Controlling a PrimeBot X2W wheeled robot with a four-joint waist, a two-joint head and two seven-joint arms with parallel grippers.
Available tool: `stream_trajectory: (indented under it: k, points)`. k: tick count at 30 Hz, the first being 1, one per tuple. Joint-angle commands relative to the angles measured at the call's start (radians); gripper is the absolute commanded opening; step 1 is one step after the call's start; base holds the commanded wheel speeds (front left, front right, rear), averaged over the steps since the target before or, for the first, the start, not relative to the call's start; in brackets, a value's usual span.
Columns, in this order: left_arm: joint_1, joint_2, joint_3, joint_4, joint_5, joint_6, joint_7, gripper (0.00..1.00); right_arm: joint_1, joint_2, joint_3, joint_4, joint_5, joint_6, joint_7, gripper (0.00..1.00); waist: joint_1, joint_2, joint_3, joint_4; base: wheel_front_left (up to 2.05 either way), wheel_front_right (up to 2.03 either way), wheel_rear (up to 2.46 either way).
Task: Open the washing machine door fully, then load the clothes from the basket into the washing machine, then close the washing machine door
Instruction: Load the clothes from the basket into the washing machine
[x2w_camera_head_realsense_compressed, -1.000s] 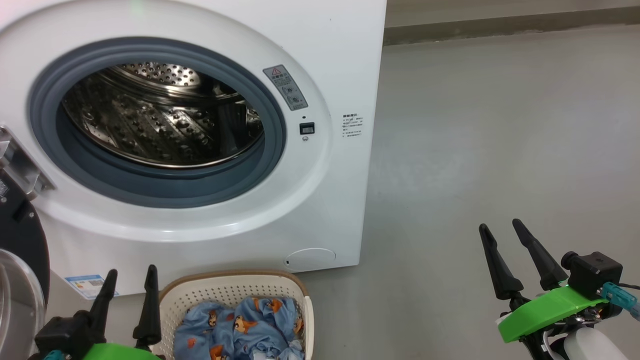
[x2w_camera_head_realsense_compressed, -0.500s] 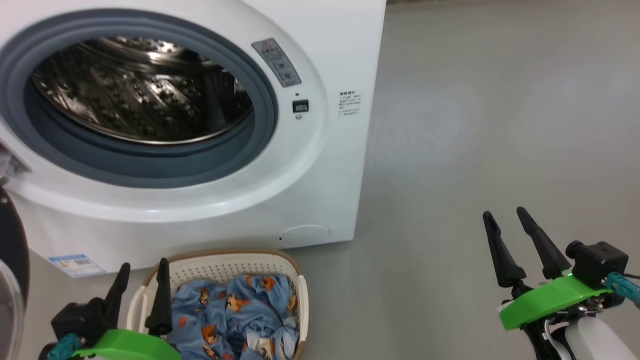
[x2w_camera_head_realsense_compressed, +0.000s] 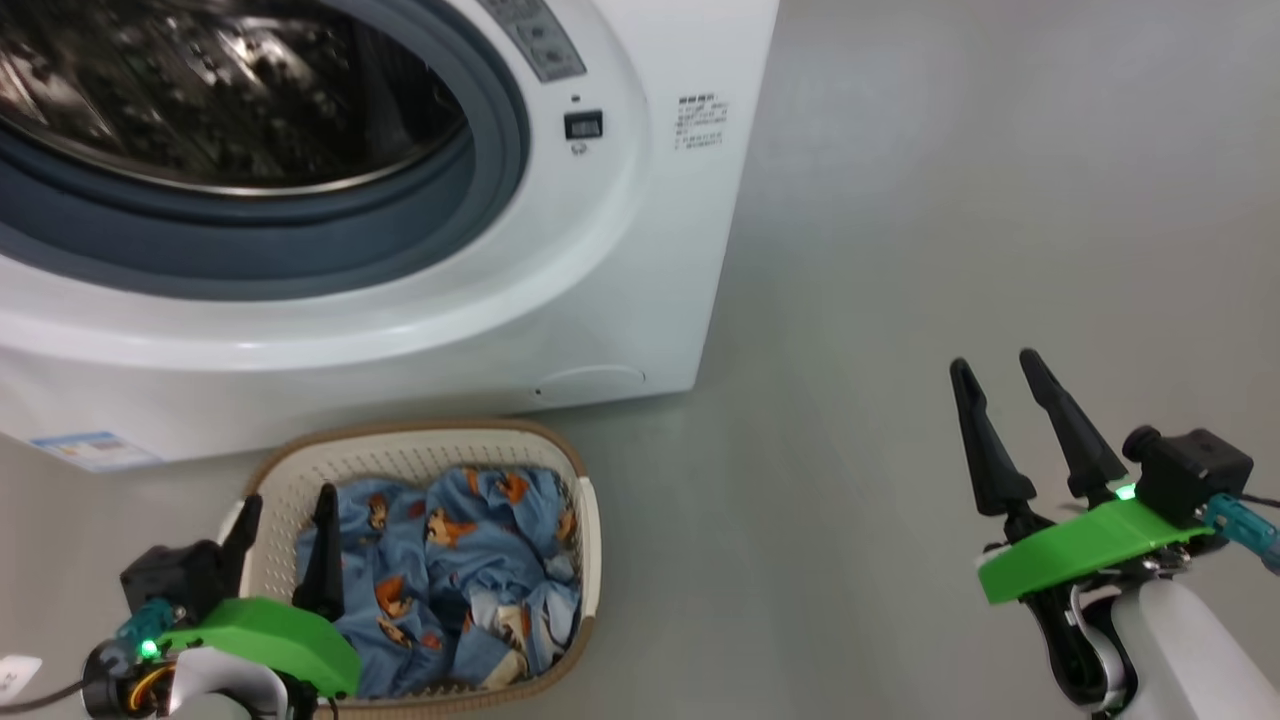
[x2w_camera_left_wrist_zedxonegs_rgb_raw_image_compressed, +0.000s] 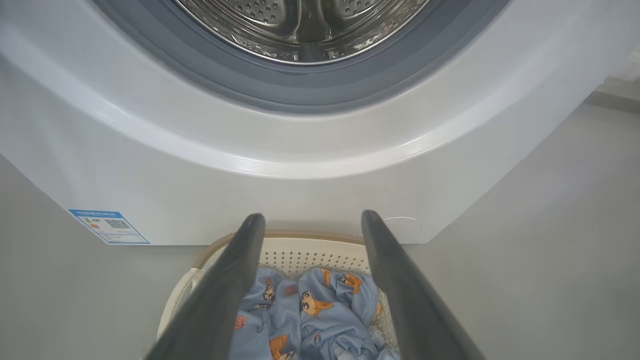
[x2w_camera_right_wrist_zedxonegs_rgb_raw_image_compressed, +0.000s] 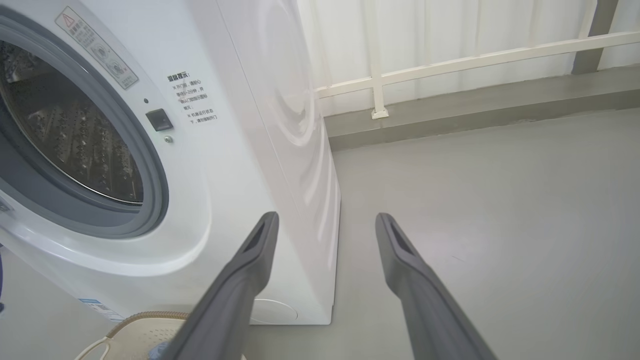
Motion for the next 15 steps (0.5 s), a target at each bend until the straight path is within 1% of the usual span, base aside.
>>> stream_trajectory:
  k: [1,9,10,15]
  points:
    - [-0.046,0.025,0.027,0.012,-0.004,-0.01,-0.002,1.0,-0.03,-0.005,0.008,-0.027,-0.014,0.006,-0.012,1.0,-0.0001,0.0,0.065,-0.01,0.0,0.0,0.0]
    - [-0.141,0.01,-0.007,0.175,0.002,-0.071,0.002,1.0,-0.081,0.013,0.003,-0.044,-0.027,0.006,-0.012,1.0,-0.0001,0.0,0.162,-0.031,0.0,0.0,0.0]
    - [-0.141,0.01,-0.007,0.175,0.002,-0.071,0.002,1.0,-0.081,0.013,0.003,-0.044,-0.027,0.006,-0.012,1.0,-0.0001,0.0,0.162,-0.031,0.0,0.0,0.0]
    - [-0.206,-0.006,-0.033,0.286,0.006,-0.114,0.016,1.0,-0.104,0.027,0.001,-0.049,-0.035,0.006,-0.012,1.0,-0.0001,0.0,0.215,-0.036,0.0,0.0,0.0]
